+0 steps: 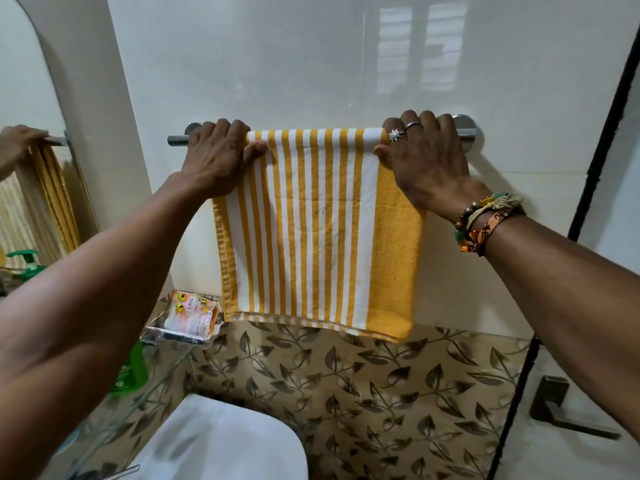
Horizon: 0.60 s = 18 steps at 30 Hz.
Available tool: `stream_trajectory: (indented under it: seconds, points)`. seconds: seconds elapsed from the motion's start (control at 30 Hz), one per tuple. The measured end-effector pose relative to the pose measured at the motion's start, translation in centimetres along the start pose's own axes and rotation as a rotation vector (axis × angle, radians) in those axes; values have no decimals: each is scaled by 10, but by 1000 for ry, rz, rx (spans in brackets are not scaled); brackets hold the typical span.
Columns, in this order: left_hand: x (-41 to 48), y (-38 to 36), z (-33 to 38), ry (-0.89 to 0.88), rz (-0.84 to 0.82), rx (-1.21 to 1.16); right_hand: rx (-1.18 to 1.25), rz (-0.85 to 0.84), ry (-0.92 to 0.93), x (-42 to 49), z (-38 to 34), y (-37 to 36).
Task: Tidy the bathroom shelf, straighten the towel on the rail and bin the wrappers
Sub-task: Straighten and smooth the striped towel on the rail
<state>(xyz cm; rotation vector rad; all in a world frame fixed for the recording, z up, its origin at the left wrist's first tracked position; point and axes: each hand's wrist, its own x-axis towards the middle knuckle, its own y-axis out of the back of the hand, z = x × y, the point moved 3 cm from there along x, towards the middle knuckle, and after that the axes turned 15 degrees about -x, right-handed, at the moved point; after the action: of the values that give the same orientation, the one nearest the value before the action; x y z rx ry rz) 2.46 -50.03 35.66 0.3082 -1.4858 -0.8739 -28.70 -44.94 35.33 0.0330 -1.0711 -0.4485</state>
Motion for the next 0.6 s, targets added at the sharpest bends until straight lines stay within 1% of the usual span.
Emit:
stream_trajectory:
  seconds: [0.1,0.23,0.3,0.4,0.6]
  points:
    - [-5,4,-2,11,-32,-45,19,-4,-10,-2,0,0]
    - [-22,8,-2,-20,-27,-84,90,-16,-29,-7,0,-5]
    - [-31,9,-2,10,-29,-92,110,-13,-53,-11,-1,-5]
    - [-42,8,0,31,-19,-65,121,10,-44,-16,-8,2]
    - [-58,0,11,-30,-21,30,136,41,1,-18,-21,10]
